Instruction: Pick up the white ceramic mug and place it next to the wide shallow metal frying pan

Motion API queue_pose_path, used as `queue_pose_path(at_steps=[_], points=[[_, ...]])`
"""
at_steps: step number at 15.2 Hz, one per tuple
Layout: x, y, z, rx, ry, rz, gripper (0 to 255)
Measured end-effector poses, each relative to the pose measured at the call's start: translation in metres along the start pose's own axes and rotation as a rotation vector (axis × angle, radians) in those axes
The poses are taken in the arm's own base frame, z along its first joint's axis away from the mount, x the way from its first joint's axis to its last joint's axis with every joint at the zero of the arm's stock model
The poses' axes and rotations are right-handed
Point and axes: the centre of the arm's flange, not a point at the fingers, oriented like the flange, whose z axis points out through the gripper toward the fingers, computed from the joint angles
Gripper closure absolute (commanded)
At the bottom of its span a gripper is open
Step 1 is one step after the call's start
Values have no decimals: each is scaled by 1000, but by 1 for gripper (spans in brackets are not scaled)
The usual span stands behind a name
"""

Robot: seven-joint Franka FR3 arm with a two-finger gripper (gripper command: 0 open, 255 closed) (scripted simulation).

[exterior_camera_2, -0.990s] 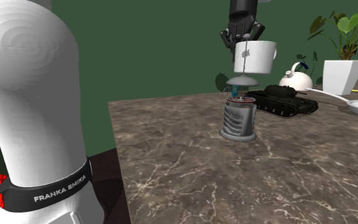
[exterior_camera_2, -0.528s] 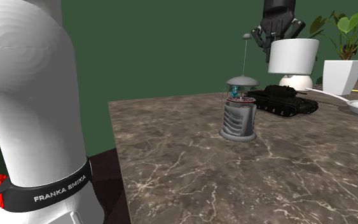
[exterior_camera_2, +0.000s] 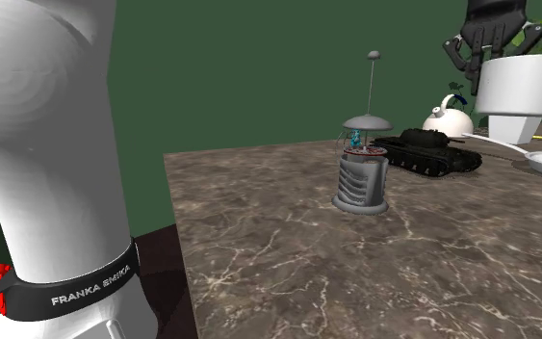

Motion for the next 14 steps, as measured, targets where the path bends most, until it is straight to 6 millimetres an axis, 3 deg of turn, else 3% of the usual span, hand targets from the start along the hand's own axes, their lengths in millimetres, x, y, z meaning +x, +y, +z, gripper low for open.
queue_pose_path(at_steps=[9, 14], points=[[43, 119, 1, -1, 1, 1, 255], [48, 128, 22, 0, 0, -1, 255]])
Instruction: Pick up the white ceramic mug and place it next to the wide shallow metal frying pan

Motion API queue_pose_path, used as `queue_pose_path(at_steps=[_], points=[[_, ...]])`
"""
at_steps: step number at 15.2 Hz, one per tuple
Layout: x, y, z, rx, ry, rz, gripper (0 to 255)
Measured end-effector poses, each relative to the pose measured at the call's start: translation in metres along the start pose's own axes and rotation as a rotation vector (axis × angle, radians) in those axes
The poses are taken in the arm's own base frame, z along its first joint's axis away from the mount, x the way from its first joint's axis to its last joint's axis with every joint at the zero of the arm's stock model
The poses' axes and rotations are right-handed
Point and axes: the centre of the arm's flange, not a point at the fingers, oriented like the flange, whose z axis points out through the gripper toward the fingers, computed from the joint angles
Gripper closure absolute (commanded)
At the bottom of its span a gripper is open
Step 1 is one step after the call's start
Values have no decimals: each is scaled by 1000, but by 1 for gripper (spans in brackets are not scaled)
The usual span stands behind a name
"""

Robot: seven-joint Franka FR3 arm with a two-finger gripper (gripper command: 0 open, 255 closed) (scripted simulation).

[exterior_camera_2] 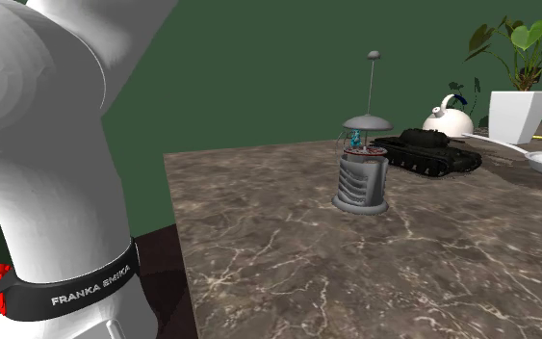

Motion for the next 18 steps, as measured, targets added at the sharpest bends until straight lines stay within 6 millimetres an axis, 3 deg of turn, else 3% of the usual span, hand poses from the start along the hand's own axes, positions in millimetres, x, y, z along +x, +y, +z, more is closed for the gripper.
queue_pose_path(at_steps=[18], points=[[11, -5, 93, 0, 0, 0, 255]])
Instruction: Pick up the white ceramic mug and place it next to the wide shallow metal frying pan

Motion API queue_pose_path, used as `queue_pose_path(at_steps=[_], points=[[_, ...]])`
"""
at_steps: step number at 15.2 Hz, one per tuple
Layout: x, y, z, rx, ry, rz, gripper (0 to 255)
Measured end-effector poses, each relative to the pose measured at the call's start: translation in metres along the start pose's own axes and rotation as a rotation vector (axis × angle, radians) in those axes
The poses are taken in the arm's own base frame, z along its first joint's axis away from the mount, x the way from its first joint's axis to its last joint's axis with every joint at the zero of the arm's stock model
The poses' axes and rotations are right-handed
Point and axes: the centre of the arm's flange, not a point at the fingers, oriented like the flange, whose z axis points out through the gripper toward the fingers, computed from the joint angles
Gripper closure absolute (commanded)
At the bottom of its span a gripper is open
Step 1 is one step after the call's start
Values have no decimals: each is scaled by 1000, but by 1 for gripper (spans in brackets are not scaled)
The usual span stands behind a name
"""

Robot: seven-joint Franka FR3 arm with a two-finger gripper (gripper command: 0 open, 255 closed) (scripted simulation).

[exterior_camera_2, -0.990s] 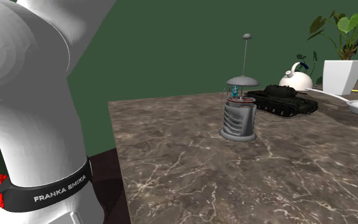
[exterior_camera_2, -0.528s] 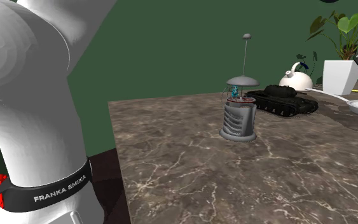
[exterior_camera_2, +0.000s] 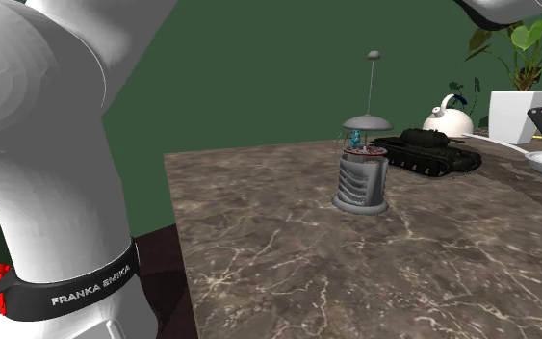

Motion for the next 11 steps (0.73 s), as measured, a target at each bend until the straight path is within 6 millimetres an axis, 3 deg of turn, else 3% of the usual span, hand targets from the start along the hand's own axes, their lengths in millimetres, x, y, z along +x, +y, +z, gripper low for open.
queue_pose_path(at_steps=[4, 11], points=[[4, -2, 21, 0, 0, 0, 255], [4, -2, 25, 0, 0, 0, 255]])
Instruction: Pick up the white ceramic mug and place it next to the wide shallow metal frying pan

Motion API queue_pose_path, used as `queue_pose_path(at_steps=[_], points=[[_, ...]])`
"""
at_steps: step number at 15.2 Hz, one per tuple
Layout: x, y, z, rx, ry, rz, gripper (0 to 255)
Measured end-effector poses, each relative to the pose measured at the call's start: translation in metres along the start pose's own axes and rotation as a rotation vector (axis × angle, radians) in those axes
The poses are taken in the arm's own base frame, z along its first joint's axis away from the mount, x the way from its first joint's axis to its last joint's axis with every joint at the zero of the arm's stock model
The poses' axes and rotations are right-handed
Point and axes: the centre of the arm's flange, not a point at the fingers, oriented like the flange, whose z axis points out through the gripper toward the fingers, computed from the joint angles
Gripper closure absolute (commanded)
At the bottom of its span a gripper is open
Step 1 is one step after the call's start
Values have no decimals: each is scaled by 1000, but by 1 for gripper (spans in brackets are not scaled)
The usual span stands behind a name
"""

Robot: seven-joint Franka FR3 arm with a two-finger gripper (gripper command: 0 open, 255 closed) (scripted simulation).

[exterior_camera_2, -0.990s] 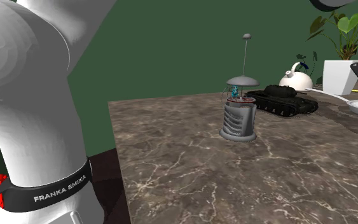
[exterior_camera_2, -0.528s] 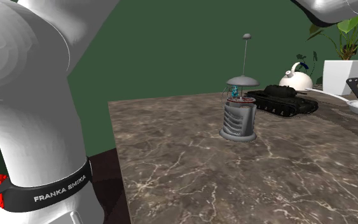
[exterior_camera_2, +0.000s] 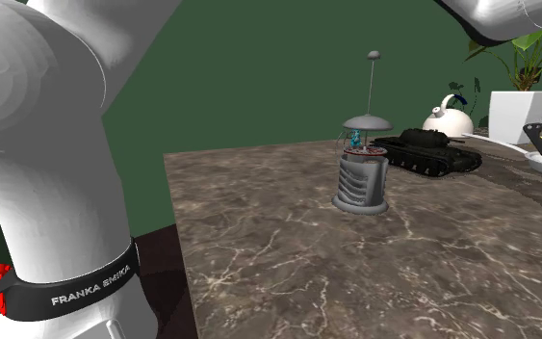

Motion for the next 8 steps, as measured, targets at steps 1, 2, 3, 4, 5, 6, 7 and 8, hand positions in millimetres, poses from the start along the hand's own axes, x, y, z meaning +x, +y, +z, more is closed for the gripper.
queue_pose_path(at_steps=[1, 2, 3, 4, 5, 6, 7, 8], points=[[0, 0, 0, 0, 0, 0, 0], [0, 0, 0, 0, 0, 0, 0], [0, 0, 0, 0, 0, 0, 0], [0, 0, 0, 0, 0, 0, 0], [0, 0, 0, 0, 0, 0, 0], [0, 0, 0, 0, 0, 0, 0], [0, 0, 0, 0, 0, 0, 0], [0, 0, -6, 0, 0, 0, 0]])
